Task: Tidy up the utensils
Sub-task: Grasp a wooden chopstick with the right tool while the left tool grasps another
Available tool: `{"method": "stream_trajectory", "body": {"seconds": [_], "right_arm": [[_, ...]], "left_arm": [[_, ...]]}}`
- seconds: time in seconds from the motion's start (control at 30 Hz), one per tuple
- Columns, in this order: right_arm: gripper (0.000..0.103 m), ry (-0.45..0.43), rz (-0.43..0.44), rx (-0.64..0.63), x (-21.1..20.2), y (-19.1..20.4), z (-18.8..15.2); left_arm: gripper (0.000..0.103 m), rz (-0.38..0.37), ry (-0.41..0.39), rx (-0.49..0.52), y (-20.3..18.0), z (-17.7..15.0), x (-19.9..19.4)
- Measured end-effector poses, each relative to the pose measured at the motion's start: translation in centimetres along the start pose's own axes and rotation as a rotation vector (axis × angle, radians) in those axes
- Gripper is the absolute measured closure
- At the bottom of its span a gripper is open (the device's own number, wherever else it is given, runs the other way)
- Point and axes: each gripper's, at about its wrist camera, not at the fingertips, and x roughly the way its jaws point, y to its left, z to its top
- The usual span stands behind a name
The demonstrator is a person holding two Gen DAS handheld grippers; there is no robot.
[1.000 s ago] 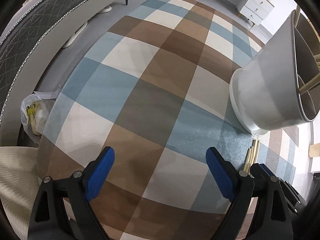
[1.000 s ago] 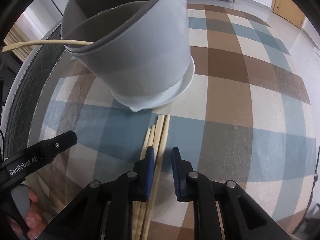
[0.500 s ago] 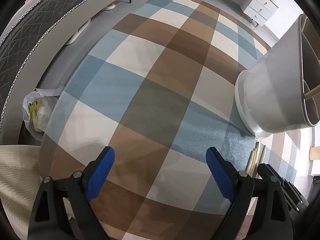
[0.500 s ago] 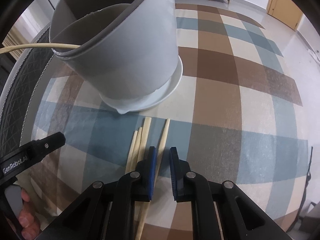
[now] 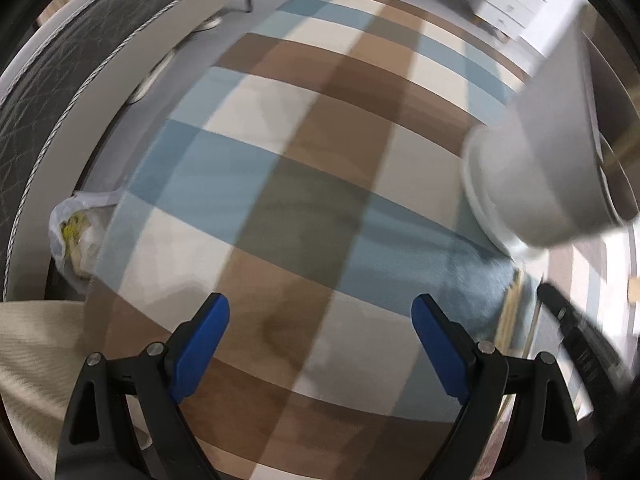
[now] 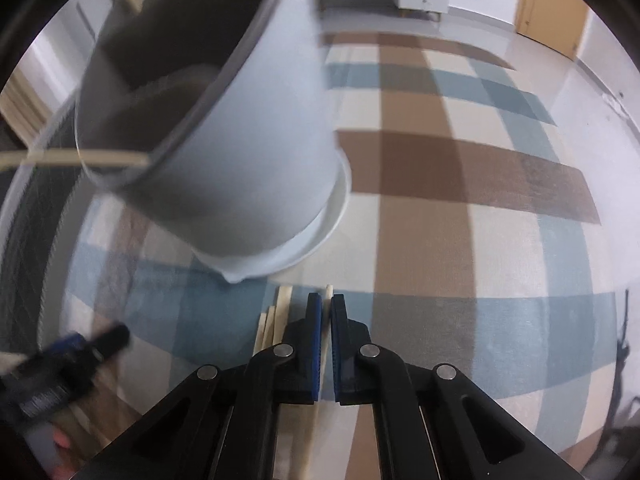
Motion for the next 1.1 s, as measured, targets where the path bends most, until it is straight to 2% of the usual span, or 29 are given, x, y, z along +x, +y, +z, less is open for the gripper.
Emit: {"method": "stream_trajectory", "body": {"seconds": [0.2,0.37,0.5,0.7,0.93,1.1], "right_arm": [[0.100,-0.094,0.108,0.156,-3.5,-3.3,0.2],[0.100,-0.172,0.182,0.209,-6.5,-4.8,-0.4],[0.100,-0.238,0.173,0.199,-8.9,-5.1,-0.9],[0.100,-0.277,0.143,0.176,-10.5,-5.3,-1.0],[0.100,-0.298,0.147,0.163,-11.7,-5.4,-1.6],[0.100,-0.307,0.156,0.174,-12.1,-5.7,-1.7]], "left_arm": [[0.013,-0.083,0.013,0.162,-3.0,-2.3,0.1],[0.013,-0.140,-0.006,0.232,-4.9,-3.8,-0.3],[0.013,-0.100,0.003,0.265,-5.7,-4.5,0.3],[0.013,-0.021,-0.005,0.307,-7.1,-5.3,1.0],[0.013,-0.020,-0.021,0.291,-7.8,-5.0,1.4],[0.013,-0.017,-0.002,0.286,-8.3,-3.8,1.8]]}}
